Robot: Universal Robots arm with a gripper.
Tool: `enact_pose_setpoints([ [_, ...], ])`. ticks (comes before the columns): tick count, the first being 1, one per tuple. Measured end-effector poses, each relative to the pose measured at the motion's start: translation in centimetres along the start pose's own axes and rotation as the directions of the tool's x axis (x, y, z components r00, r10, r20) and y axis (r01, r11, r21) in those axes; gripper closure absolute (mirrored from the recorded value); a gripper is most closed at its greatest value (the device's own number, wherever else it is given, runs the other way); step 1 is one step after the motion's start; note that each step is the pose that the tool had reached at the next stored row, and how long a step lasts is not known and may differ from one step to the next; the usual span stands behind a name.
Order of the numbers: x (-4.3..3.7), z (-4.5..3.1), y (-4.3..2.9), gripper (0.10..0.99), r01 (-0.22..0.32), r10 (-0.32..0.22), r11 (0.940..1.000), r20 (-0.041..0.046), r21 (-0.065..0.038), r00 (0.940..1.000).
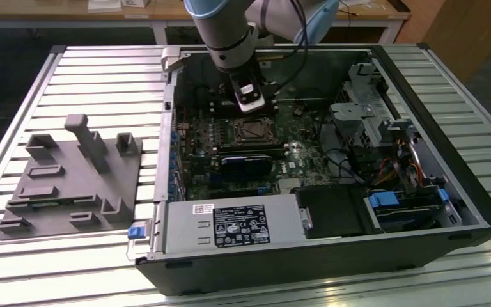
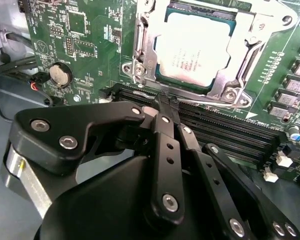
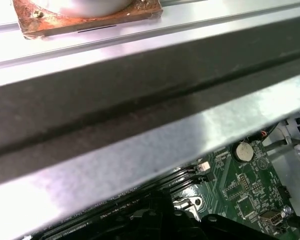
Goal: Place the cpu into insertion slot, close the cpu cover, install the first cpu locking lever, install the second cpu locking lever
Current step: 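Install the first cpu locking lever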
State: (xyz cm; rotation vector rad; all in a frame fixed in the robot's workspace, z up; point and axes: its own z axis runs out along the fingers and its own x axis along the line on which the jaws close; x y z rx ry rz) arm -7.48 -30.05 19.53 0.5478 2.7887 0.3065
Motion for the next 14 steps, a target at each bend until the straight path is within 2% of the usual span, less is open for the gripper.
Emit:
enact_pose_setpoints([
  [14, 0.32, 0.12, -0.1, 0.98, -0.013, 0.013, 0.9999, 0.0037, 0.003, 0.9999],
])
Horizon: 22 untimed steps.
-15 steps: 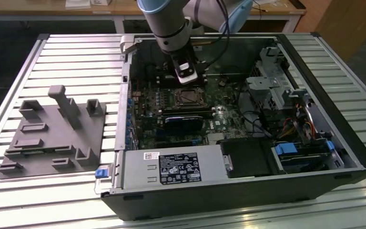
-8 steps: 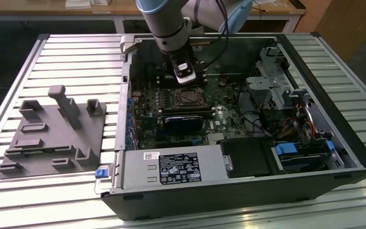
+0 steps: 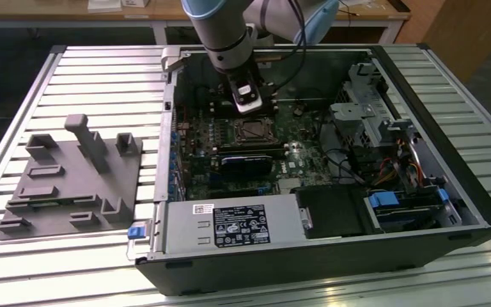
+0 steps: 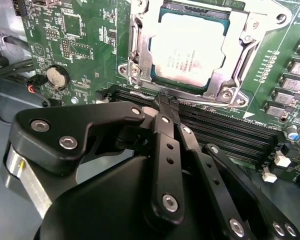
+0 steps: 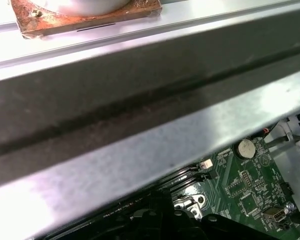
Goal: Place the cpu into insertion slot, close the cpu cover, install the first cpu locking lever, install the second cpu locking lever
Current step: 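Install the first cpu locking lever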
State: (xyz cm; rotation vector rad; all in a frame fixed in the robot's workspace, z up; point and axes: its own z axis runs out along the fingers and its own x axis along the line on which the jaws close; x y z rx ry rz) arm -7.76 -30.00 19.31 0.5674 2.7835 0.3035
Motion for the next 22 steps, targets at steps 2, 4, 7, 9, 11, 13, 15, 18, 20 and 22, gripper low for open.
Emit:
enact_pose_setpoints([
  [2, 0.01, 0.06, -0.01, 0.98, -0.001, 0.001, 1.0, 0.0003, 0.0, 1.0],
  [4, 0.03, 0.11, -0.03, 0.98, -0.002, 0.002, 1.0, 0.0005, 0.001, 1.0],
  [7, 0.03, 0.18, -0.09, 0.98, -0.003, 0.003, 1.0, 0.0007, 0.001, 1.0],
  [9, 0.01, 0.22, -0.16, 0.98, -0.003, 0.003, 1.0, 0.0009, 0.001, 1.0],
  [11, -0.01, 0.25, -0.25, 0.98, -0.003, 0.003, 1.0, 0.001, 0.001, 1.0],
  [13, -0.03, 0.29, -0.33, 0.98, -0.004, 0.004, 1.0, 0.0011, 0.001, 1.0],
  [15, -0.03, 0.34, -0.39, 0.98, -0.004, 0.004, 1.0, 0.0013, 0.001, 1.0],
  [18, -0.02, 0.4, -0.41, 0.98, -0.004, 0.004, 1.0, 0.0012, 0.001, 1.0],
  [20, -0.02, 0.41, -0.42, 0.98, -0.005, 0.005, 1.0, 0.0011, 0.001, 1.0],
  [22, -0.04, 0.43, -0.41, 0.98, -0.005, 0.005, 1.0, 0.0008, 0.001, 1.0],
])
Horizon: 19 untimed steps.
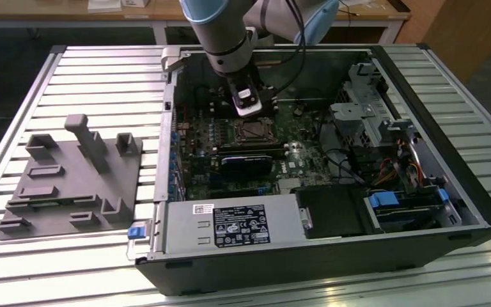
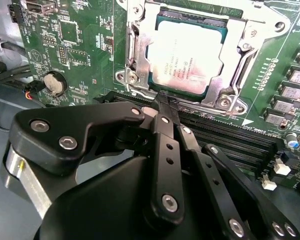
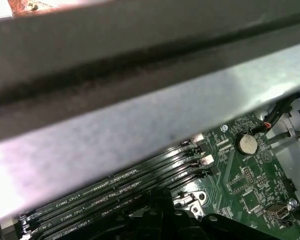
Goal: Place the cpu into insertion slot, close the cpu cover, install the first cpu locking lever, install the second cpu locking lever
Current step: 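Install the first cpu locking lever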
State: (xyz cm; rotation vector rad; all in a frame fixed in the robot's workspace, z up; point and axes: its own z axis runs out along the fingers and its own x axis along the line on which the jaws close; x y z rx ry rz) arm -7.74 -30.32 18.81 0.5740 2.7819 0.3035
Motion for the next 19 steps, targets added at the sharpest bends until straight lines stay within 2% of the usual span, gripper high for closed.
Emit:
enact_pose_setpoints([
  [7, -0.34, 0.15, 0.13, 0.98, -0.001, 0.001, 1.0, -0.0004, -0.002, 1.0],
  [8, -0.81, -0.57, 0.46, 0.98, -0.001, 0.001, 1.0, -0.0005, -0.001, 1.0],
  [19, -1.47, -3.25, 1.21, 0.98, -0.001, 0.001, 1.0, -0.0004, -0.002, 1.0],
])
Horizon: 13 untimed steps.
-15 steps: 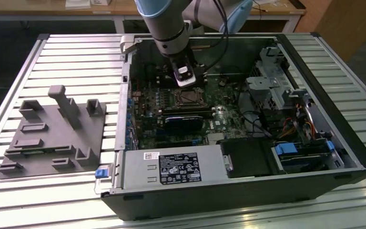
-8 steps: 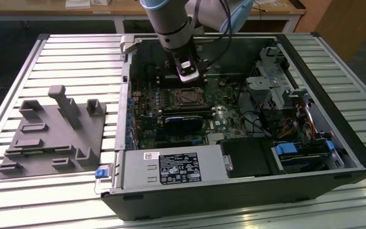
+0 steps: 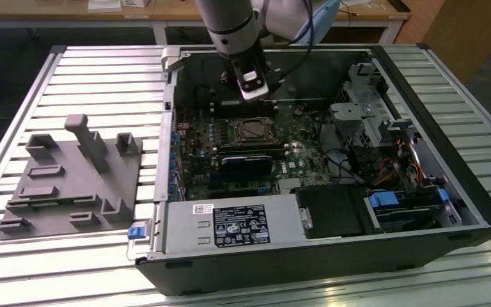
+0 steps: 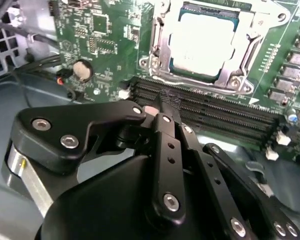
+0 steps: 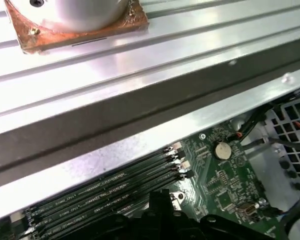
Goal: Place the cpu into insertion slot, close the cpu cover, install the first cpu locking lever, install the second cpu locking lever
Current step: 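Install the first cpu locking lever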
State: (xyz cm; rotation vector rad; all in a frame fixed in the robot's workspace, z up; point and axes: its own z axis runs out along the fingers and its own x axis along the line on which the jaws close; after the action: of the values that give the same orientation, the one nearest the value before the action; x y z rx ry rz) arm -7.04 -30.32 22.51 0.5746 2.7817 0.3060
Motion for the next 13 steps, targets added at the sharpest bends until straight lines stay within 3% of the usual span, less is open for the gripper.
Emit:
enact_pose_setpoints([
  [5, -0.22, -0.88, 0.25, 0.98, 0.0, 0.0, 1.0, 0.0, 0.0, 1.0],
  [13, -0.24, -0.93, 0.26, 0.98, 0.0, 0.0, 1.0, -0.0019, 0.001, 1.0],
])
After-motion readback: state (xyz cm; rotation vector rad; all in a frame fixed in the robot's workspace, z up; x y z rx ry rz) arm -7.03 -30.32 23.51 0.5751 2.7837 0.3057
